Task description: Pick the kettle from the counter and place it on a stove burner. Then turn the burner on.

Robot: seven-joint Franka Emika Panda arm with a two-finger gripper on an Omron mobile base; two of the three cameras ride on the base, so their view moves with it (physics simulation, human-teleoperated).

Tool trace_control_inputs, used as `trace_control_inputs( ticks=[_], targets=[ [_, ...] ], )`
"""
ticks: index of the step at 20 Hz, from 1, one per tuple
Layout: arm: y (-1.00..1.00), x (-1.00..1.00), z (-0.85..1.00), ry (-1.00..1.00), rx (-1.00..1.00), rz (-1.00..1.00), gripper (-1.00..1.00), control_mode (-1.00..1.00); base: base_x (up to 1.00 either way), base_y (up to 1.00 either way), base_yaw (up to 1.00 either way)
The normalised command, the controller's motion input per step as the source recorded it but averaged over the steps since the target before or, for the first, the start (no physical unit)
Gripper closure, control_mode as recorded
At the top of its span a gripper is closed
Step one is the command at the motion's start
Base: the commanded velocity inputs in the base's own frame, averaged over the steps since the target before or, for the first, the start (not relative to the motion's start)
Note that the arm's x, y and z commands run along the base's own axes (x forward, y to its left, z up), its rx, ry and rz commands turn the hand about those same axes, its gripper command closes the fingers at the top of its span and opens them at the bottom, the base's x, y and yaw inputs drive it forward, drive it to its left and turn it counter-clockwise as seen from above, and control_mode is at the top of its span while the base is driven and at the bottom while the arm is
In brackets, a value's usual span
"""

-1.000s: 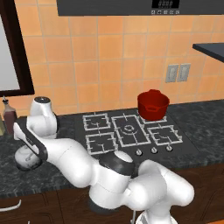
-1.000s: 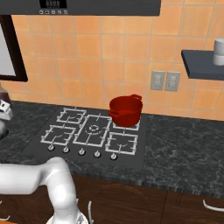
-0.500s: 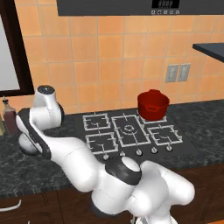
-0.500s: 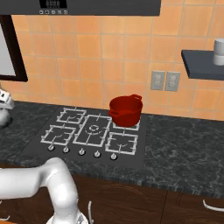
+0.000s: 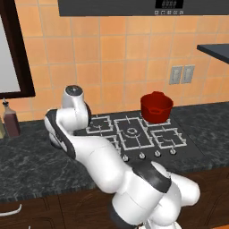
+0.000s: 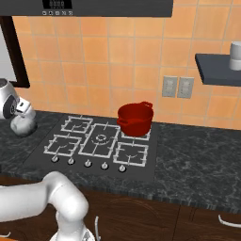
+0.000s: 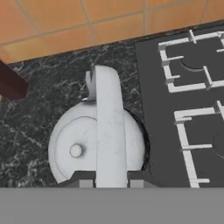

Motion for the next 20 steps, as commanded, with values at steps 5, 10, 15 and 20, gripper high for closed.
trace_control_inputs(
  ticks=[5,10,15,20],
  targets=[
    [-1.00,0.55,0.00,0.00,0.00,-0.32,1.00,-1.00,0.00,0.00,0.00],
    [-1.00,0.65,0.00,0.01,0.00,-0.28,1.00,-1.00,0.00,0.00,0.00],
    [-0.82,0.10,-0.14,0.23,0.00,-0.16,1.00,-1.00,0.00,0.00,0.00],
    [-0.09,-0.14,-0.18,0.14,0.04,-0.01,1.00,-1.00,0.00,0.00,0.00]
  ],
)
